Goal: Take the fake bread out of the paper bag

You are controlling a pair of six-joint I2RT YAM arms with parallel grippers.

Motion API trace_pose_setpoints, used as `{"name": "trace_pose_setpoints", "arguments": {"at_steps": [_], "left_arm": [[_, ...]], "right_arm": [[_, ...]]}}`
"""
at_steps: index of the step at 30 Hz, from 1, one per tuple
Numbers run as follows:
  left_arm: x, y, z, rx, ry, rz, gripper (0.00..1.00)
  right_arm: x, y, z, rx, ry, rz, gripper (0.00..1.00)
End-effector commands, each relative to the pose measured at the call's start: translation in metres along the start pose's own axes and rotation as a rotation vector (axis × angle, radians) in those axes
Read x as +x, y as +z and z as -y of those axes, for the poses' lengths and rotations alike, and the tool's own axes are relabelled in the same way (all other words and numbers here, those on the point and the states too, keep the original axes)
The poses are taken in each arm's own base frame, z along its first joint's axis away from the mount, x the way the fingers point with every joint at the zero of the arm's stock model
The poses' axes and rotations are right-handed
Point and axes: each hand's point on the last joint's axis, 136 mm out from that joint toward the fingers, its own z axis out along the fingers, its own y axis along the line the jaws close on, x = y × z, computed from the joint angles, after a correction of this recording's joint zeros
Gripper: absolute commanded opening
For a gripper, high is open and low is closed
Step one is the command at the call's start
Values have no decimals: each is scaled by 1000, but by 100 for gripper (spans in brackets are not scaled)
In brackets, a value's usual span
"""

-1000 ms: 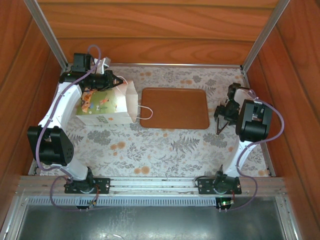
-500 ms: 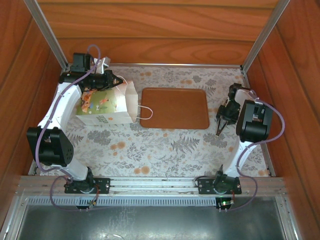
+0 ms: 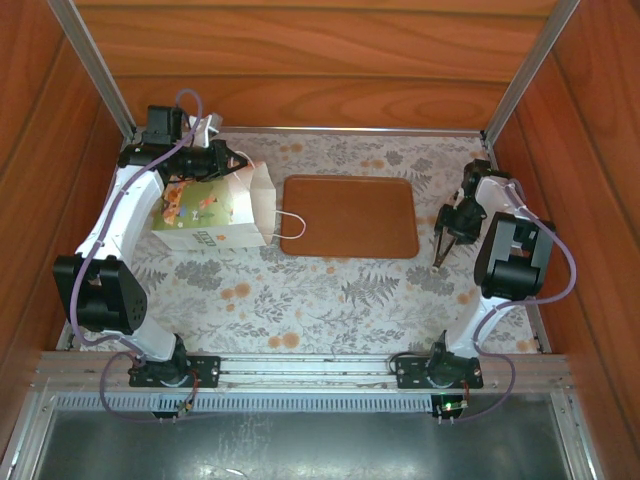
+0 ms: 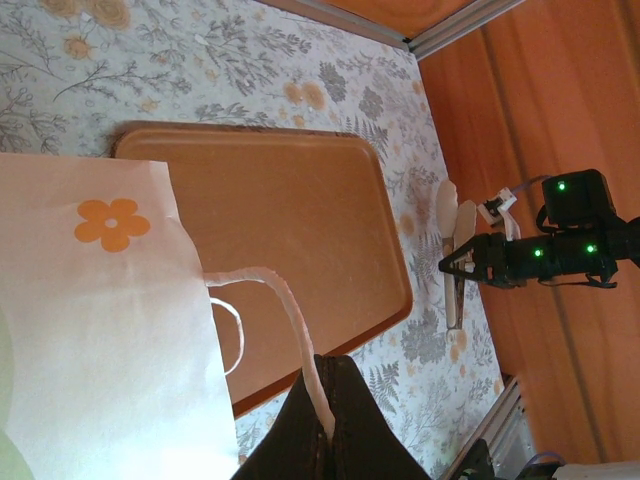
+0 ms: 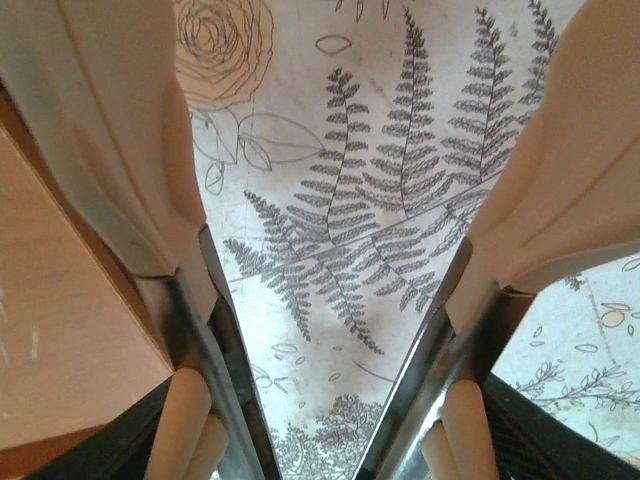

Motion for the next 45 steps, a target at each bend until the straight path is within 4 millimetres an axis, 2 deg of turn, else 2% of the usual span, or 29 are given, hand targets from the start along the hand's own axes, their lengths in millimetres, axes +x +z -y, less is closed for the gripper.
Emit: {"name": "trace_pose_setpoints", "arguments": {"at_steps": [1,4,8,12,19,25,27,31,35,45], "left_arm": [[-4,-6,13,23,30,22,0],[-4,-5,12,22,28,21,0],[-3,-3,12,23,29,16,0],[-3,-1,12,27,28,12,0],[-2,1,11,27,28,7,0],[-2,3,10,29,27,3,0],[-2,3,10,29,27,3,0],[-1,4,9,28,26,0,0],[-1,4,9,32,25,-1,0],[1,4,8,32,27,-5,0]], "right_arm": [[2,-20,-9,-42,-29,5,61],[4,-23,-9,-37,-32,-6,62],[-2,-4,5,40,-30,-19,63],[-18,16,11,84,-47,-49,63],[-57,38,6,75,-115,-15,64],[-77,49,-6,26,-231,6,65],[-81,50,-1,57,-223,7,68],[-67,53,1,70,-191,-35,81],[-53,58,8,102,-170,-40,84],[-33,66,5,86,-158,-69,95]]}}
